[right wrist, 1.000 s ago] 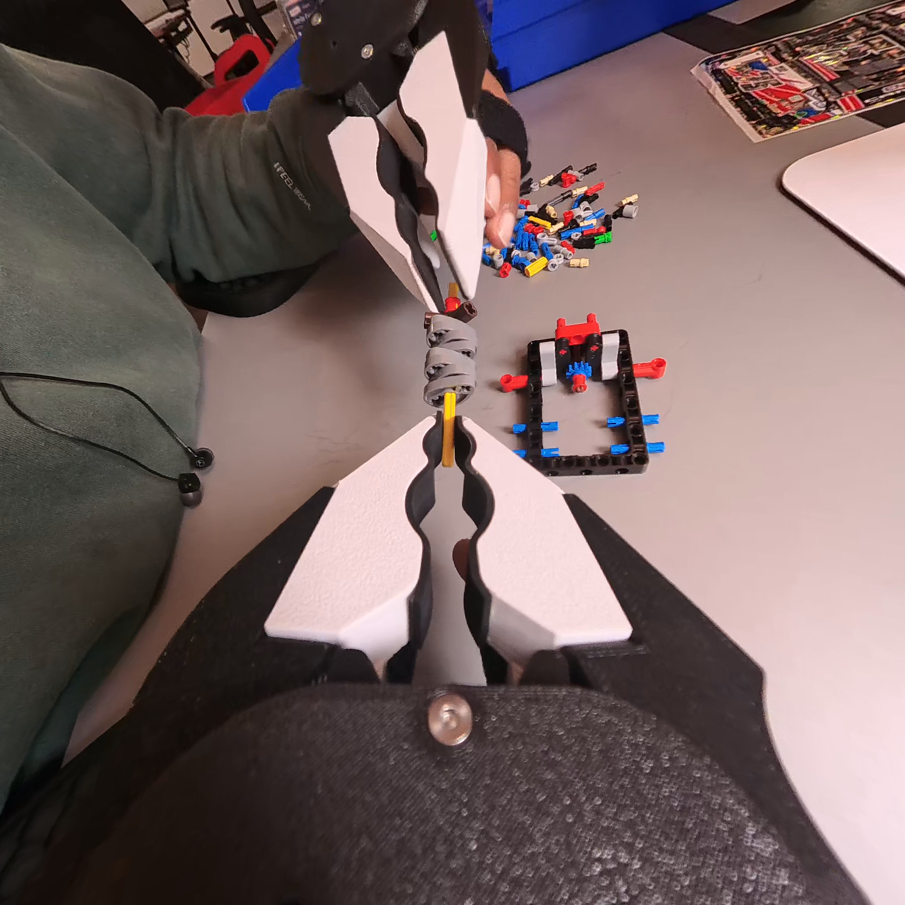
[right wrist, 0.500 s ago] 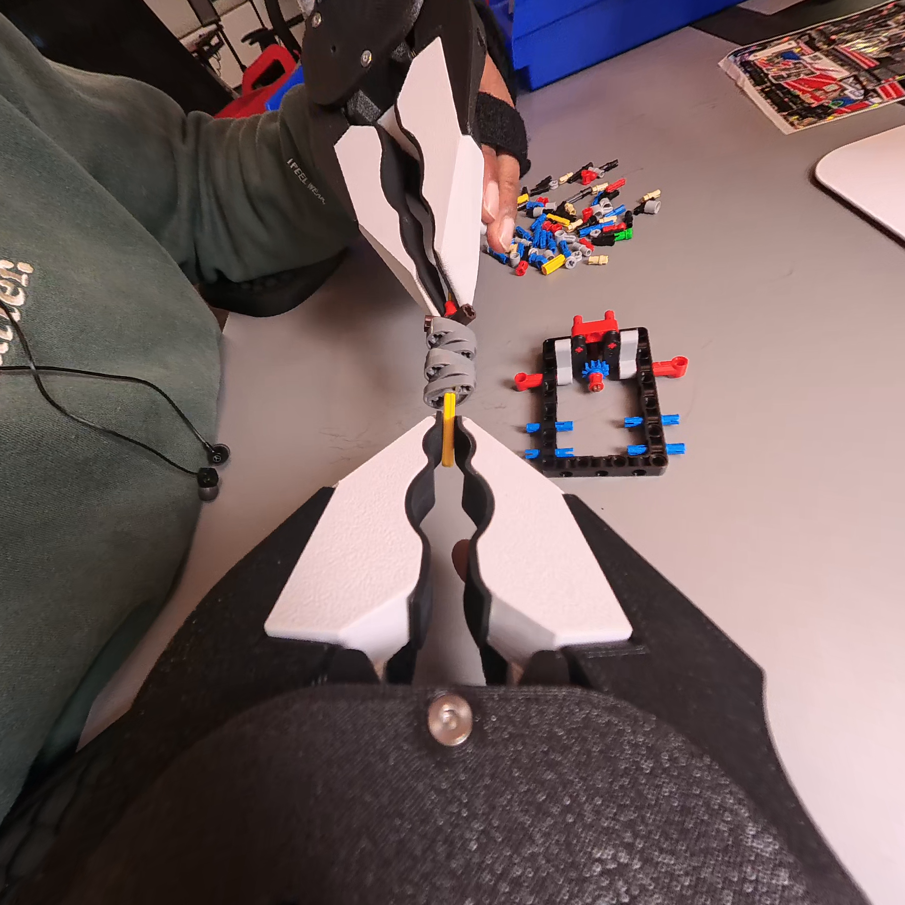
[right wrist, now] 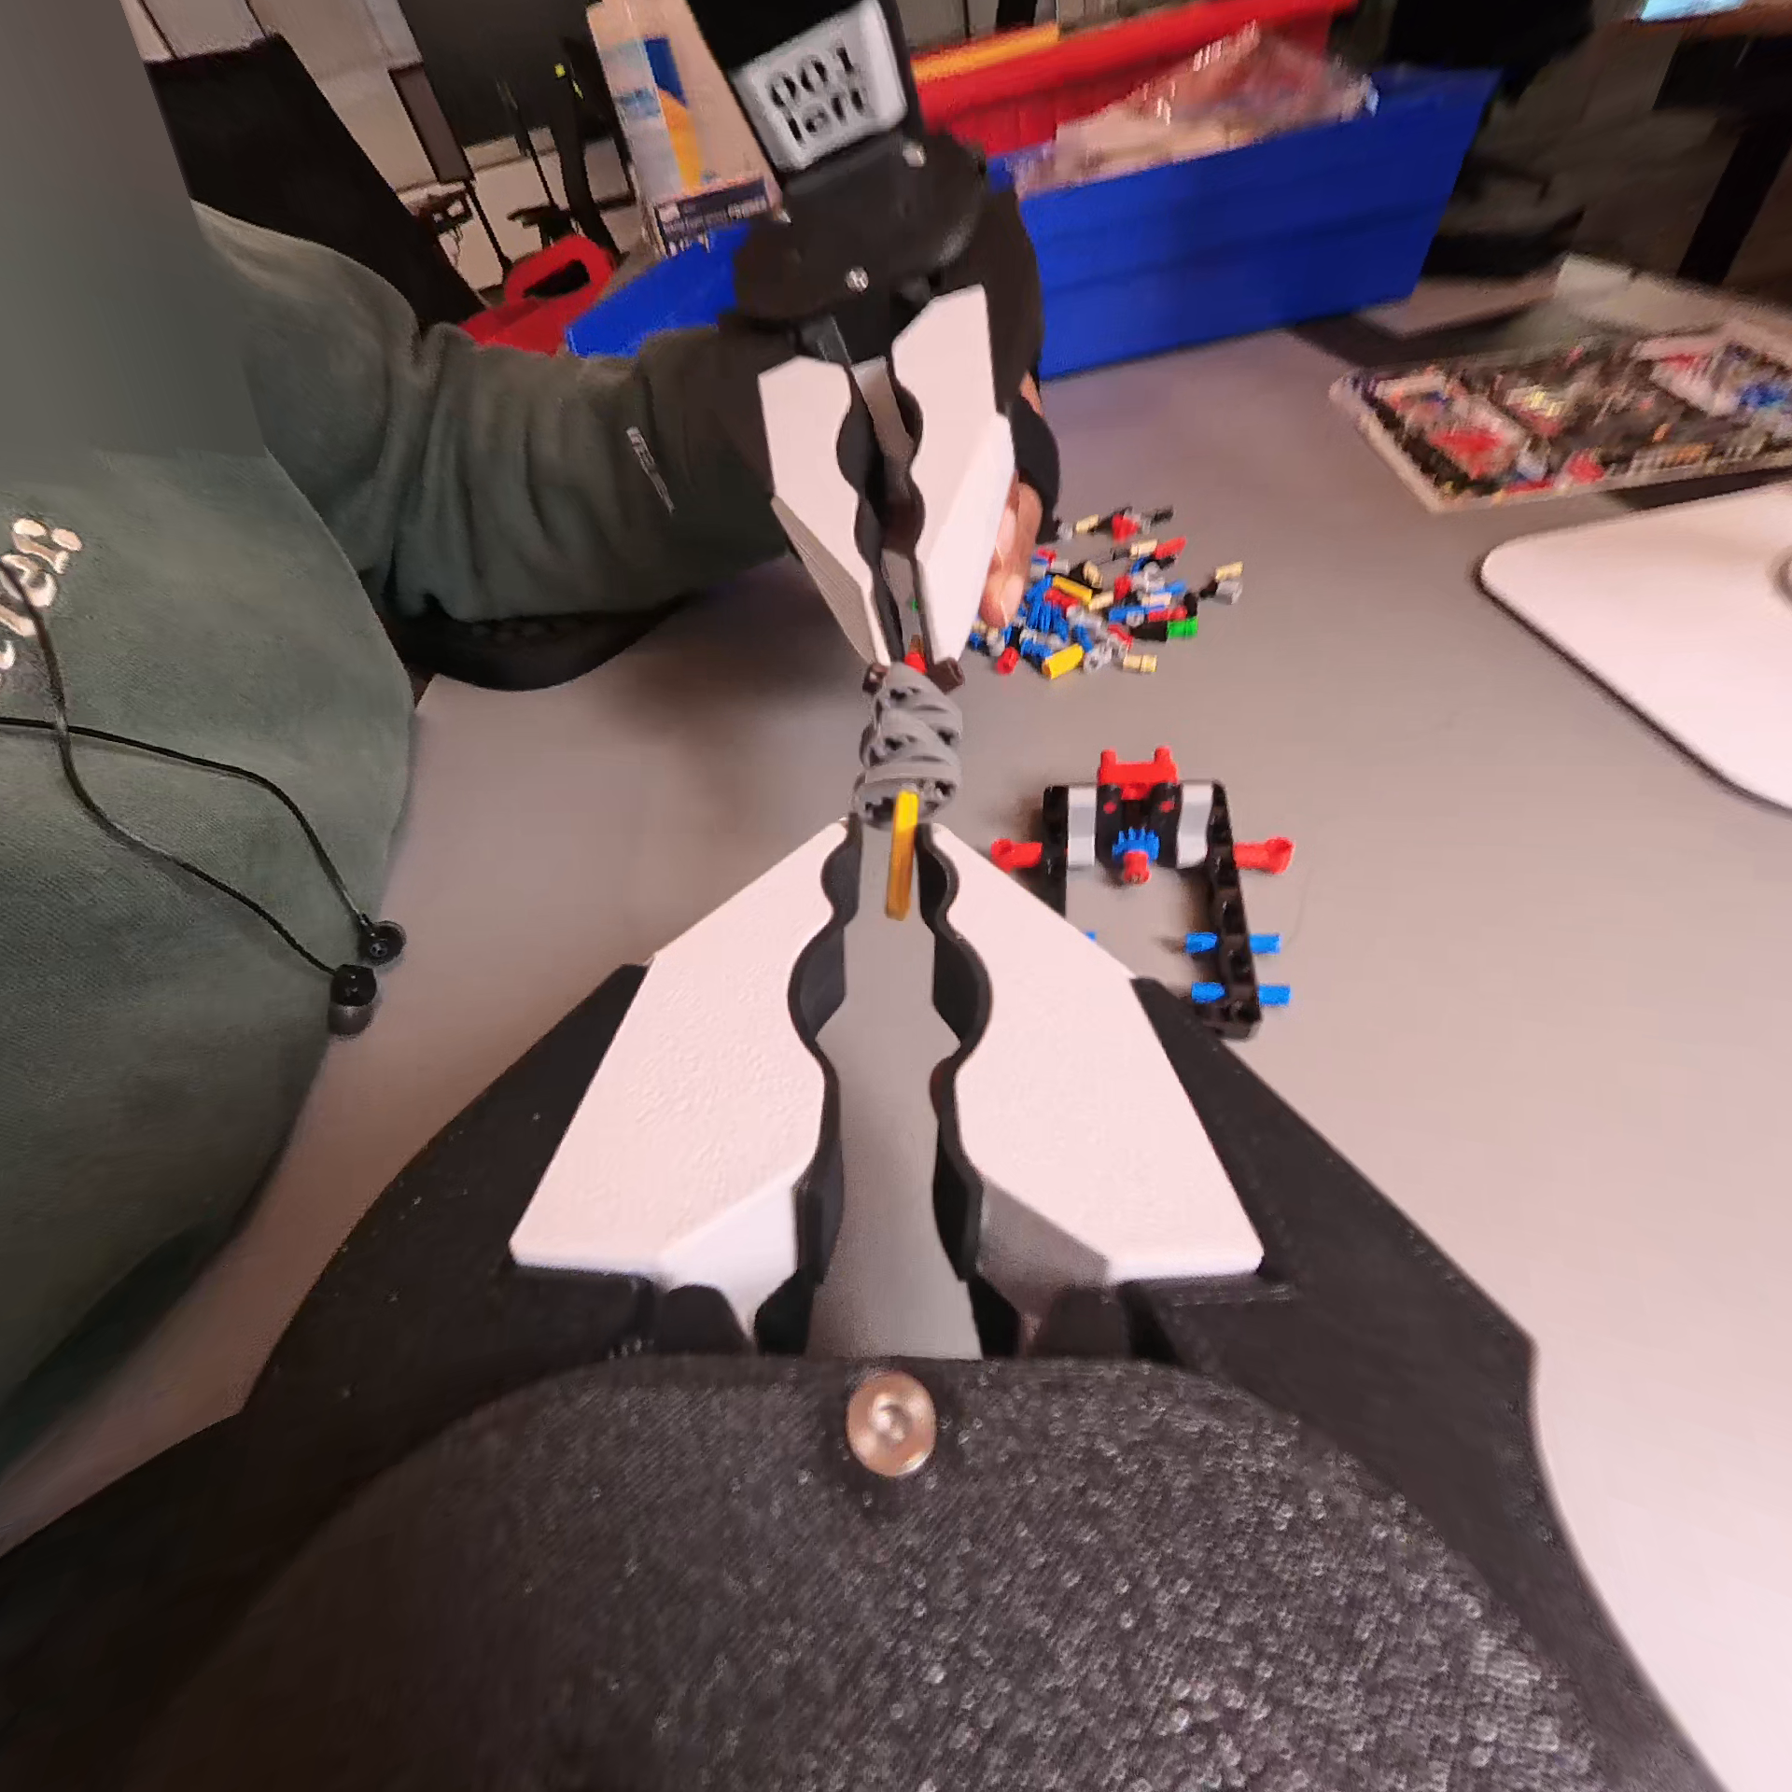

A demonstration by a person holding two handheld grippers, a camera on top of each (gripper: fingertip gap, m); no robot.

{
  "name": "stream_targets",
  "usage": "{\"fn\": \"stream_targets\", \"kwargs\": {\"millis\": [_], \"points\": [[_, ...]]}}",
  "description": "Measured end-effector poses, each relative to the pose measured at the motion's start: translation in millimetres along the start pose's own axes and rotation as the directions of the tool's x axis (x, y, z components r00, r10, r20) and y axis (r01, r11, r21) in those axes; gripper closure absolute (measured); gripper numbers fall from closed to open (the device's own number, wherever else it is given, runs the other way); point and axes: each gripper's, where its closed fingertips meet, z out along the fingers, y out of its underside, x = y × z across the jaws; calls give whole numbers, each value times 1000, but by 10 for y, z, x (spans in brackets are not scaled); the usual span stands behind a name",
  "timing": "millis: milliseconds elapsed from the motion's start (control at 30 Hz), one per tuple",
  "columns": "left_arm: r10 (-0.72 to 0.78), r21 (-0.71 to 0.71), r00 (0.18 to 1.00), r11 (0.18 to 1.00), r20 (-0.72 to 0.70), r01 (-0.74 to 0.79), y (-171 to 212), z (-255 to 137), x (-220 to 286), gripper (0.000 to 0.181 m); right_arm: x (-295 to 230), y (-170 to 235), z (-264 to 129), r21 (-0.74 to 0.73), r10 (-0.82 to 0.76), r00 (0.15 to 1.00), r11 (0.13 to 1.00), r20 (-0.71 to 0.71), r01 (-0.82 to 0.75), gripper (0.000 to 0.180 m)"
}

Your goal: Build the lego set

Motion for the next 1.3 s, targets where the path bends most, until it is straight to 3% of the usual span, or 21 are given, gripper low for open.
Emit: {"fn": "stream_targets", "kwargs": {"millis": [233, 367, 867, 933, 1033, 1300], "points": [[-64, 89, 998, 994, -15, 66, -85, -66, -44, 176, 45, -142, -53, 81, -135, 987, 987, -87, 142, 169], [-77, 102, 997, 992, -19, 78, -101, -71, -48, 176, 67, -148, -55, 77, -161, 980, 982, -116, 170, 177], [-147, 177, 989, 974, -1, 145, -142, -112, -156, 175, 118, -198, -69, 108, -146, 977, 980, -158, 164, 177], [-155, 201, 984, 970, 83, 135, -154, -134, -274, 158, 174, -210, -102, 123, -87, 984, 987, -157, 106, 178], [-178, 143, 977, 977, 121, 160, -19, -181, -374, 149, 371, -79, -146, 74, -17, 979, 997, -202, 32, 178], [-221, -196, 960, 948, 170, 253, 706, -40, -467, 130, 561, 245, -74, -99, 31, 963, 993, -266, -60, 177]]}}
